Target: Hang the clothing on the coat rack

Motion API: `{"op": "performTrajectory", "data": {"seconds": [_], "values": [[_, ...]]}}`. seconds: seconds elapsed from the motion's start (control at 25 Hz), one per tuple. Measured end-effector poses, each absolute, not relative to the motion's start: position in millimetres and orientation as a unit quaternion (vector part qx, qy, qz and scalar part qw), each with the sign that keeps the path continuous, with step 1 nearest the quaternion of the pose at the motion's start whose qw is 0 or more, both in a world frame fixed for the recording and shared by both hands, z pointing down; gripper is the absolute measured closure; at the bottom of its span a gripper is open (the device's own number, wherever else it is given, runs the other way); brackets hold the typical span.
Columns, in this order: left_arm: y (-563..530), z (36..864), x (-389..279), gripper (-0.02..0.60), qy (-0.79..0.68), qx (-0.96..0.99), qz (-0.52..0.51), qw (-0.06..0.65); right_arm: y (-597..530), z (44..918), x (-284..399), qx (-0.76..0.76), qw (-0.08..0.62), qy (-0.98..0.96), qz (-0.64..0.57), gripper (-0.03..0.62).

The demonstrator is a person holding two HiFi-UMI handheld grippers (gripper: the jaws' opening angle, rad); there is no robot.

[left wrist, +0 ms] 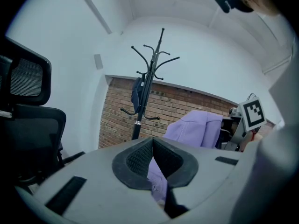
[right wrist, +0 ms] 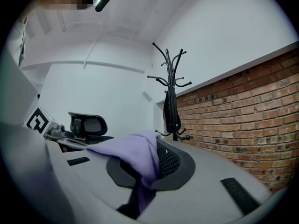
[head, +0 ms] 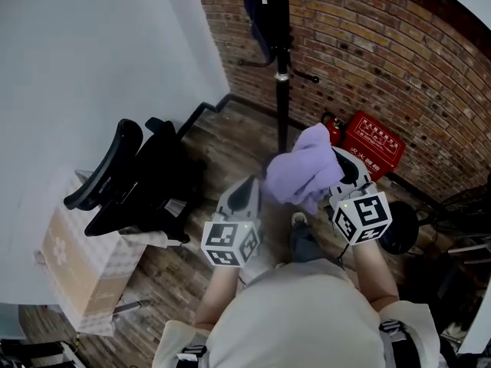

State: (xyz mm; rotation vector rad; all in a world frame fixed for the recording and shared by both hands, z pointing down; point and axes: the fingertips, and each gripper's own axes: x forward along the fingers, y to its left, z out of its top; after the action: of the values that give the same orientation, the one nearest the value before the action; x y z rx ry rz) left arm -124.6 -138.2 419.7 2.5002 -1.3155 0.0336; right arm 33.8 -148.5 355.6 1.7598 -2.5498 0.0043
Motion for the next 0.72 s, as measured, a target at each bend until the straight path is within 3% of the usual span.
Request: {"op": "performTrajectory", "data": {"seconds": [0.72], "values": [[-235.8, 412.8, -84.6, 0.577, -0.478, 0.865, 0.008, 0.153, -250.0, 331.4, 71.3, 0.546, 0.026, -0.837, -0.020, 0.577]]}}
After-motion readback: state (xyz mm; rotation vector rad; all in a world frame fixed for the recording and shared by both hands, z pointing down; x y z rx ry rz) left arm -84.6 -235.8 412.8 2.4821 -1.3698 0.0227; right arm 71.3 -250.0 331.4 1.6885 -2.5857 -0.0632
